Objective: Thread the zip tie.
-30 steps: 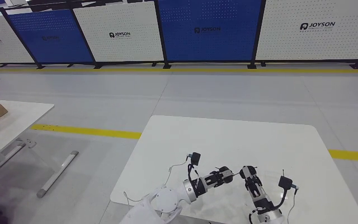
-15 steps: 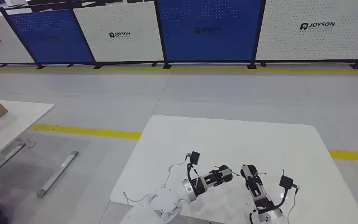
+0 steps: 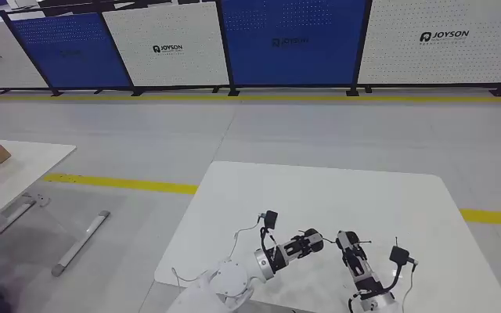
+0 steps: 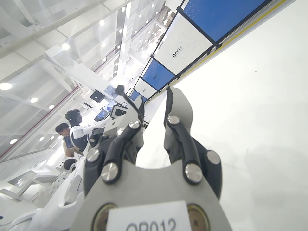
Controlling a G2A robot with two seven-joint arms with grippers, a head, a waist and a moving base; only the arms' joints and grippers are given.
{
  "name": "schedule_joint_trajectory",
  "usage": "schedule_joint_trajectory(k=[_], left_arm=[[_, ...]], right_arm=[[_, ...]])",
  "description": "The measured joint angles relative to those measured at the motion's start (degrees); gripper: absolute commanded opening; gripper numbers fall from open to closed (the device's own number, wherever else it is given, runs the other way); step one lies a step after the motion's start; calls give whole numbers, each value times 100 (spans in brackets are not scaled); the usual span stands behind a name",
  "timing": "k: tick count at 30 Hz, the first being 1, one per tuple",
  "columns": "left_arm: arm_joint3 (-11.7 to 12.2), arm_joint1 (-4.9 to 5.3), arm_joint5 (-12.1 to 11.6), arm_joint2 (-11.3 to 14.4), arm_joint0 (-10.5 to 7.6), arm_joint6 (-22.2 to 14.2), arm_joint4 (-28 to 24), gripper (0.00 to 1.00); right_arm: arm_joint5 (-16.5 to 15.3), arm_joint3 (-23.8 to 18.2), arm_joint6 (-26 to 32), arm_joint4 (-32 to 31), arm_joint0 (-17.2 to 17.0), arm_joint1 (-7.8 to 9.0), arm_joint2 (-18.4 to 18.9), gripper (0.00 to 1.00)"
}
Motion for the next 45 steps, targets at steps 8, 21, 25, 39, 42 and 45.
schedule_joint_trajectory(k=[8, 21, 25, 39, 42, 45], left_arm=[[-11, -10, 26, 6, 11, 95, -4, 0], [-35, -17, 37, 29, 26, 119, 51, 0], [-37, -16, 22, 27, 25, 118, 98, 0], [-70, -6, -14, -57, 50, 177, 112, 0], [-69, -7, -5, -63, 35, 163, 102, 0], [-67, -8, 7, -66, 20, 147, 98, 0]], right_arm=[[0, -32, -69, 8, -42, 26, -8, 17], [0, -43, -151, 22, -32, 77, -59, 0], [0, -65, -156, 75, -29, 90, -62, 0], [0, -97, -88, 294, -36, 147, 14, 0], [0, -98, -83, 302, -34, 157, 12, 0], [0, -92, -67, 304, -28, 164, 5, 0]])
